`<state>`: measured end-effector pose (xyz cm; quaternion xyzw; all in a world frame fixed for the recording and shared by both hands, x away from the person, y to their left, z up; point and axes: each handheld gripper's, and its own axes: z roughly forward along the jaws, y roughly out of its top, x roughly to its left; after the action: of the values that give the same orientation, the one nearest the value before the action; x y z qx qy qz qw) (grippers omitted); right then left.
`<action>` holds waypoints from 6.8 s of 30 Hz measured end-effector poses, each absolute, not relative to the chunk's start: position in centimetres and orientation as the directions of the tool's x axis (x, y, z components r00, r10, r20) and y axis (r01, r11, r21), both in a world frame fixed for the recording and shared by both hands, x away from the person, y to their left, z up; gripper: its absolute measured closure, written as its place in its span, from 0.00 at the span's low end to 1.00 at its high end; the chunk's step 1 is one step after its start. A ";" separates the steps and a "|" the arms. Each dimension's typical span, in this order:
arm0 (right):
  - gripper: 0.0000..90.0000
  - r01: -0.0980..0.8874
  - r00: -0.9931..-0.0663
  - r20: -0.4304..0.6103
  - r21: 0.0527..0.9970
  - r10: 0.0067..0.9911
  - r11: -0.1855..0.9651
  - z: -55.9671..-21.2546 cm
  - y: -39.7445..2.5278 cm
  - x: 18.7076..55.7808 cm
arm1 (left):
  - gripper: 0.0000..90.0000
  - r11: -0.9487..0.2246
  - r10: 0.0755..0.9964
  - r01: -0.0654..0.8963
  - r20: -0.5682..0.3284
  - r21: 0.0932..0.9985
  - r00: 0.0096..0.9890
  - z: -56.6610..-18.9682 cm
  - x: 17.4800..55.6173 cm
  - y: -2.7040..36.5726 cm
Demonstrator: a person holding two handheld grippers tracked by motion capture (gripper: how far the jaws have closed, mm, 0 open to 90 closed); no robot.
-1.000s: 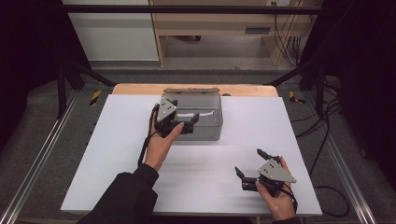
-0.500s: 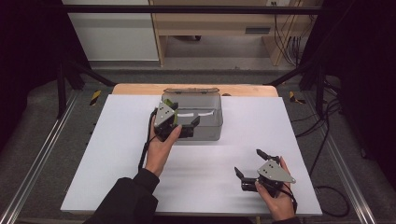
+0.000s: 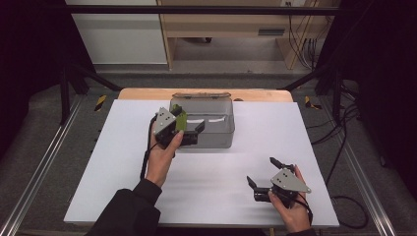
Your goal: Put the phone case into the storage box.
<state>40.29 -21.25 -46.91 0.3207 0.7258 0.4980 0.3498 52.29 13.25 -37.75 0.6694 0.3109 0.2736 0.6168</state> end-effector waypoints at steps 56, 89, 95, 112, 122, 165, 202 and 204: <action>0.03 0.123 -0.556 -0.176 0.949 0.812 0.290 -46.8 -21.1 40.2 | 0.01 -0.024 0.799 0.025 0.005 0.999 0.601 -34.5 50.9 21.4; 0.03 0.182 -0.543 -0.082 0.960 0.836 0.213 -47.3 -21.7 41.1 | 0.01 -0.002 0.816 0.003 0.000 1.000 0.578 -33.3 49.2 27.8; 0.03 0.175 -0.544 -0.093 0.959 0.834 0.222 -47.1 -21.5 40.9 | 0.01 0.028 0.835 -0.004 -0.021 1.000 0.549 -33.6 47.9 30.0; 0.04 0.133 -0.529 -0.092 0.973 0.844 0.189 -46.4 -22.5 40.5 | 0.01 0.057 0.846 -0.049 -0.023 0.997 0.533 -34.0 44.4 32.4; 0.04 0.082 -0.515 -0.125 0.978 0.848 0.194 -46.0 -23.7 40.1 | 0.01 0.053 0.858 -0.088 0.000 0.995 0.514 -35.0 42.3 32.7; 0.04 0.083 -0.558 -0.138 0.972 0.819 0.220 -46.8 -23.0 40.0 | 0.01 -0.003 0.812 -0.007 0.007 1.000 0.584 -42.7 39.5 31.9; 0.04 0.074 -0.564 -0.153 0.969 0.812 0.234 -47.0 -22.6 39.9 | 0.00 -0.043 0.769 0.073 -0.014 0.996 0.639 -46.0 40.1 29.8; 0.04 0.073 -0.564 -0.151 0.970 0.812 0.232 -47.0 -22.6 39.9 | 0.01 -0.055 0.770 0.075 -0.006 0.996 0.637 -46.1 40.2 29.7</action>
<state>39.88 -22.55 -46.96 0.3141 0.7045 0.5344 0.3457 40.16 29.74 -46.13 0.6681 0.3165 0.2848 0.6102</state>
